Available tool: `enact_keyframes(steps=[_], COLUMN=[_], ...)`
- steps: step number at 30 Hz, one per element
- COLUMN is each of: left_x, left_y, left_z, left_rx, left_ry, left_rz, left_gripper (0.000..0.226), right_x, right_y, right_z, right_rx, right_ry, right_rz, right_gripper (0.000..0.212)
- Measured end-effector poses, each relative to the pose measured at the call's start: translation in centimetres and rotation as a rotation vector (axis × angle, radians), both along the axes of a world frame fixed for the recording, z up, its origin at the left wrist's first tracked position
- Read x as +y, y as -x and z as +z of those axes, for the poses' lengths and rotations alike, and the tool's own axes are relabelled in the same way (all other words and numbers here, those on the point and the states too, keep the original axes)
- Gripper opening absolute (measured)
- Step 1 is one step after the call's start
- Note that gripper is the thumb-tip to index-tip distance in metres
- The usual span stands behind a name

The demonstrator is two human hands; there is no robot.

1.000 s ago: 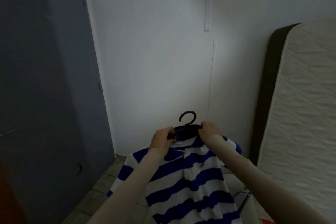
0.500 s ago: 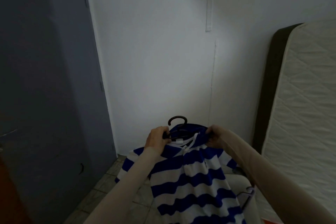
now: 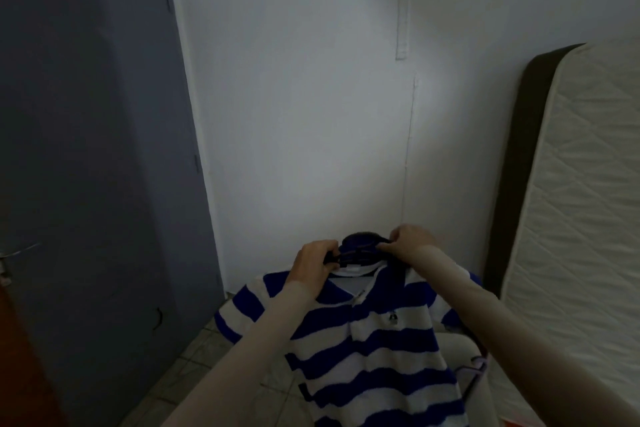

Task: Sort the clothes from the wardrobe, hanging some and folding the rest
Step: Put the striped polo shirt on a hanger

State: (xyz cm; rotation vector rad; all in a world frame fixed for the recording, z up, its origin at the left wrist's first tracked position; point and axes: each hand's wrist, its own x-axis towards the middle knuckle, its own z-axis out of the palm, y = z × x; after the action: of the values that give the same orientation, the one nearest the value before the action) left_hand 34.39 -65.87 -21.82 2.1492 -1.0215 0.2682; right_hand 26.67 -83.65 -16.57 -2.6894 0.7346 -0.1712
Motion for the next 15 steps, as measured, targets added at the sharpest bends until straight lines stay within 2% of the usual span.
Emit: enact_keyframes(steps=[2,6,9,12,15], left_x=[-0.07,-0.16,0.05,0.34,0.77], left_y=[0.13,0.42,0.29,-0.09,-0.39], left_z=[-0.07,0.37,0.53,0.2,0.08], left_rx=[-0.011,-0.038,-0.08,-0.092,-0.037], left_ry=[-0.004,-0.023,-0.033,-0.033,-0.006], left_rz=[-0.026,-0.073,-0.093,-0.053,-0.022], left_gripper=[0.007,0.009,0.012,0.019,0.017], right_x=[0.09,0.63,0.68,0.58,0.65], right_y=[-0.09,-0.18,-0.45,-0.82,-0.89], right_z=[0.22,-0.06,-0.34,-0.31,0.02], right_rx=[0.061,0.042,-0.008,-0.097,-0.121], right_ry=[0.087,-0.196,-0.345,-0.592,-0.806], right_rz=[0.002,0.113,0.039,-0.079,-0.139], right_gripper=[0.044,0.036,0.035,0.035,0.021])
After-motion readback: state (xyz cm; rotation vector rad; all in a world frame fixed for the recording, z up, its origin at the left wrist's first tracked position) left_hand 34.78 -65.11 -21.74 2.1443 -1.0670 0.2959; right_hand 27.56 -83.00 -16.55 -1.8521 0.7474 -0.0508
